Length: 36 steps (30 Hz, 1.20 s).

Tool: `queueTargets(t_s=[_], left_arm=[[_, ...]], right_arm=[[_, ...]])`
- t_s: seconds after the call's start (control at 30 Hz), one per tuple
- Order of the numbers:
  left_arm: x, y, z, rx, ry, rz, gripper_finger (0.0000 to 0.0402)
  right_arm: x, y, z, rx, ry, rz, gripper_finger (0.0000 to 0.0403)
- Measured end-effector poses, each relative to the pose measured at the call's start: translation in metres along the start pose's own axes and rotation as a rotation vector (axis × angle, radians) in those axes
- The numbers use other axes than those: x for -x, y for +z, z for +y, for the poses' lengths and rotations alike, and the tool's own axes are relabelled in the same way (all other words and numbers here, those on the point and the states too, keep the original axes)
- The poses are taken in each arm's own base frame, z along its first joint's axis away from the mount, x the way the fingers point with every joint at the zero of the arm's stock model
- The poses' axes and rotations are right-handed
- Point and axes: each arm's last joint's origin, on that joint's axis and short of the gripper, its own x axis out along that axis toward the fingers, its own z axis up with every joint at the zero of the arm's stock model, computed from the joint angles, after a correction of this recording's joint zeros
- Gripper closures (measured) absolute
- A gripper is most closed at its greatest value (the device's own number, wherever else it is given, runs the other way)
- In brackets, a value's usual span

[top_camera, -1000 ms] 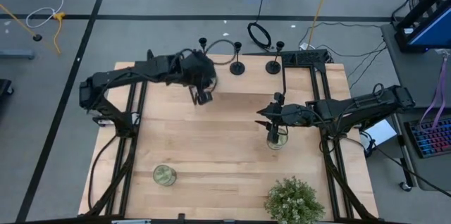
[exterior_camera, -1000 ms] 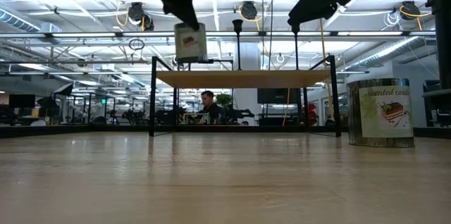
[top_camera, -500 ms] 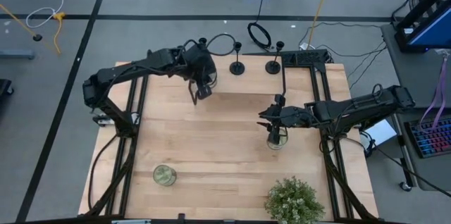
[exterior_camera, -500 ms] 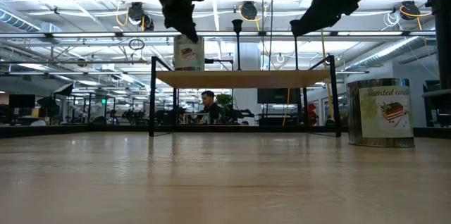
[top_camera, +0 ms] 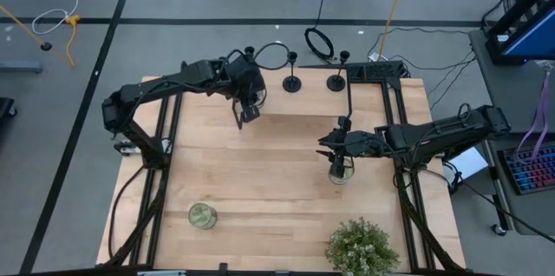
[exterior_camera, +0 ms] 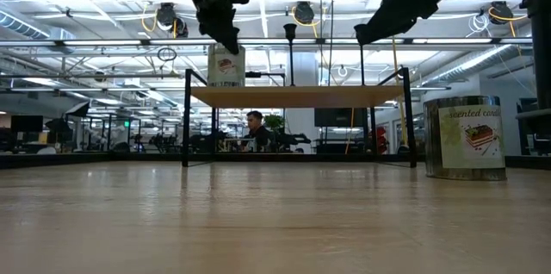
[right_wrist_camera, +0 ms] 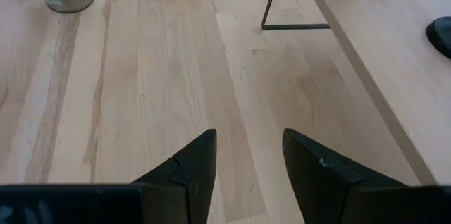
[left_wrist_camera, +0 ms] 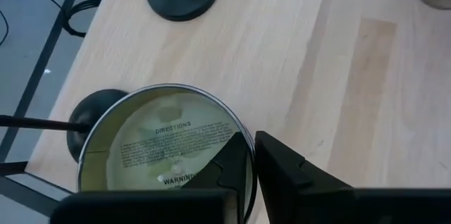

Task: Pick & Place candle stick holders
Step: Put the top scented candle on the shelf, then put the right scented candle on the shelf

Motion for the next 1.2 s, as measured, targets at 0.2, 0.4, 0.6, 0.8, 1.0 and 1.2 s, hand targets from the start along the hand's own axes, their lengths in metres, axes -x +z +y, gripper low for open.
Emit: queueTargets(t_s=[0.2,0.4,0.6,0.8,1.0,1.2], left_arm=[[0.0,0.0,0.0,-0.002,0.014,0.002,0.0364],[0.0,0.0,0.001,-0.016,0.018,0.003,0.0329],[0.0,0.001,-0.002,-0.031,0.015,-0.003,0.0264],[0.027,0.01,-0.014,-0.066,0.02,-0.087,0.023],[0.067,0.007,-0.035,-0.144,-0.008,-0.189,0.0234],[0.092,-0.009,-0.059,-0.148,-0.075,-0.158,0.0257]], right_arm=[[0.0,0.0,0.0,-0.018,0.0,0.0,0.0248],[0.0,0.0,0.0,-0.019,0.0,0.0,0.0248],[0.0,0.0,0.0,-0.019,0.0,0.0,0.0248],[0.0,0.0,0.0,-0.018,0.002,0.001,0.0247],[0.0,0.0,0.002,0.04,0.081,0.005,0.0247],[0.001,-0.003,0.008,0.044,0.182,0.038,0.0246]])
